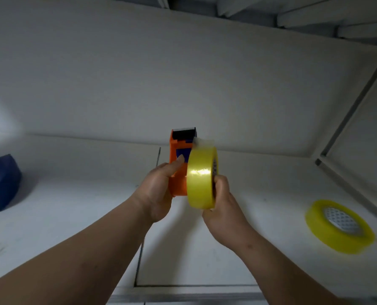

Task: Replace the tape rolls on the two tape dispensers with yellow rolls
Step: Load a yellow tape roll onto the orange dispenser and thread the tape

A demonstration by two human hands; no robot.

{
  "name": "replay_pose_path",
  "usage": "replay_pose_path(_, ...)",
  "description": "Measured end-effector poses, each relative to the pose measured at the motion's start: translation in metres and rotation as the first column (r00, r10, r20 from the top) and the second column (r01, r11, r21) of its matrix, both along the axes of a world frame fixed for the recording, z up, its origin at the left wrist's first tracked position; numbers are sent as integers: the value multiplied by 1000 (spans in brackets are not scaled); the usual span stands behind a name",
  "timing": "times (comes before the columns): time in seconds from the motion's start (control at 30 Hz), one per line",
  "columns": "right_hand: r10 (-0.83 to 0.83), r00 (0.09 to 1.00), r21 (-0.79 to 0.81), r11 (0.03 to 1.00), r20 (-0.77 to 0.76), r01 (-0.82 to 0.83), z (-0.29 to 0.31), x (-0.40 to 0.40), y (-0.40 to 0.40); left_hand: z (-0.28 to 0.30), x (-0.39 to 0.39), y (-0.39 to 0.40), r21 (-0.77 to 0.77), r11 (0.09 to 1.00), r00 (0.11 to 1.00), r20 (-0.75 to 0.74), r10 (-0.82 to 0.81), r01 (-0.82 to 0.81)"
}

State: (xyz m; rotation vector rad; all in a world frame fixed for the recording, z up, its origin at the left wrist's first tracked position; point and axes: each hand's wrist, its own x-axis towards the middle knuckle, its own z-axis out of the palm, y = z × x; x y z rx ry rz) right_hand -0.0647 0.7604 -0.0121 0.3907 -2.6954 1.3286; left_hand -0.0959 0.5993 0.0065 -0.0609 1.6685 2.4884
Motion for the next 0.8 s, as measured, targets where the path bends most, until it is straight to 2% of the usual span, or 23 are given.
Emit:
replay_pose_path(0.17,-28,1000,-132,991,10,30,2,-1,-43,-7,2,-42,-12,995,994,41,103,-102)
replay_pose_path(0.27,-29,999,-146,989,26,32,3,-3,-63,-12,4,-60,-12,989,987,57,149,-149)
replay_pose_path(0.47,39,999,-75,997,25,-37,-2,4,-81,-19,9,-74,-21,979,974,90,206,-205)
replay_pose_path(0.63,85,996,54,995,-4,-84,-6,11,-71,-13,18,-67,48,984,979,118,164,-171)
replay_pose_path(0.8,102,994,73,993,-44,-98,-3,20,-57,-4,28,-51,41,993,991,83,103,-106)
